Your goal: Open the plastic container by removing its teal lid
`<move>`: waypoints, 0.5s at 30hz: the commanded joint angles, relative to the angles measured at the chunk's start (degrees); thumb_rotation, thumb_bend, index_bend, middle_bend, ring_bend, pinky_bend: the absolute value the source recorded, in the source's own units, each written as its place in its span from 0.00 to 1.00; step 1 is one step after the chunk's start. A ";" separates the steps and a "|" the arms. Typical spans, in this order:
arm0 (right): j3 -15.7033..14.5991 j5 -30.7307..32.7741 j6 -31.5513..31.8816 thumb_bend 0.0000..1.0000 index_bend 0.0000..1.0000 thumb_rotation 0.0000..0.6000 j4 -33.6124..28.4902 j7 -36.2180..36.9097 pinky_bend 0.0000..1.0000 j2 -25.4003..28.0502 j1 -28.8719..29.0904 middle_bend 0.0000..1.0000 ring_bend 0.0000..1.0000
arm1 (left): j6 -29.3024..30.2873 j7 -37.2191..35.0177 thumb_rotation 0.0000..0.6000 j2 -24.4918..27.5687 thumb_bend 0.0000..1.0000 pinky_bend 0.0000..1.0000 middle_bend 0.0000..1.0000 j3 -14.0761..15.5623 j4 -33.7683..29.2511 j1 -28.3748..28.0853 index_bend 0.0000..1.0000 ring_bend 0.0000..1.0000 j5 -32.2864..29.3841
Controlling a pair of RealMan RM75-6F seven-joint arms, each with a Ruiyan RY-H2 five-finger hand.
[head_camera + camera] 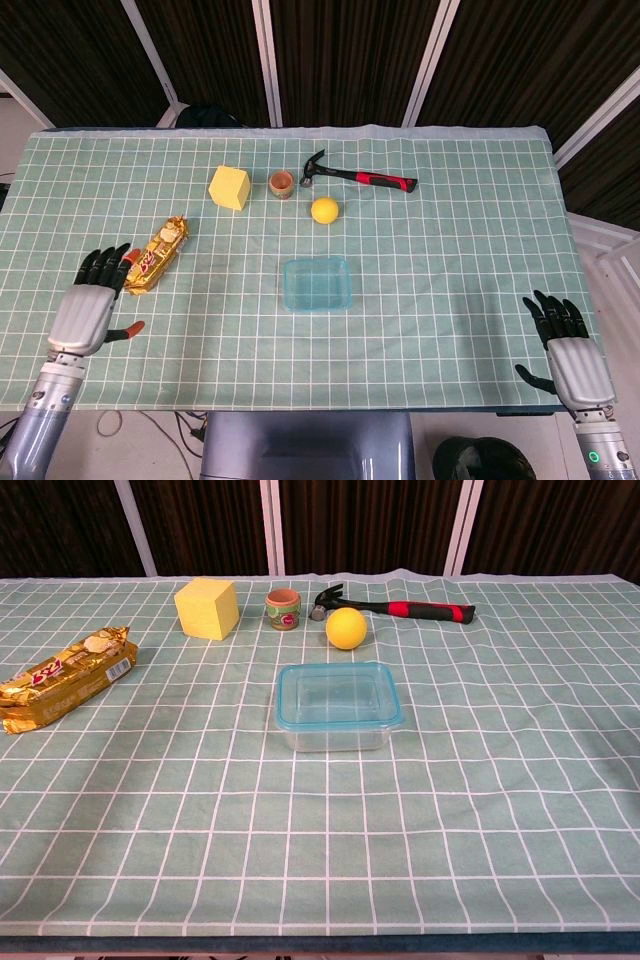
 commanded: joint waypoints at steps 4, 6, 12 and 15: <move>0.20 0.95 -0.57 0.24 0.00 1.00 -0.56 0.21 0.00 0.21 -0.01 0.00 0.00 | -10.79 8.22 1.00 -4.04 0.01 0.02 0.00 -6.90 -2.76 -10.53 0.00 0.00 -14.80; 0.26 1.23 -0.76 0.24 0.00 1.00 -0.74 0.27 0.00 0.25 0.01 0.00 0.00 | -12.71 10.58 1.00 -5.59 0.01 0.02 0.00 -8.05 -3.50 -13.23 0.00 0.00 -19.78; 0.57 2.48 -1.45 0.24 0.00 1.00 -1.28 0.41 0.00 0.40 0.04 0.00 0.00 | -13.57 19.53 1.00 -12.23 0.00 0.02 0.00 -9.51 -3.49 -21.59 0.00 0.00 -33.11; 0.75 3.28 -1.86 0.24 0.00 1.00 -1.69 0.29 0.00 0.53 0.03 0.00 0.00 | -12.11 23.93 1.00 -16.23 0.00 0.02 0.00 -9.58 -2.32 -25.50 0.00 0.00 -38.80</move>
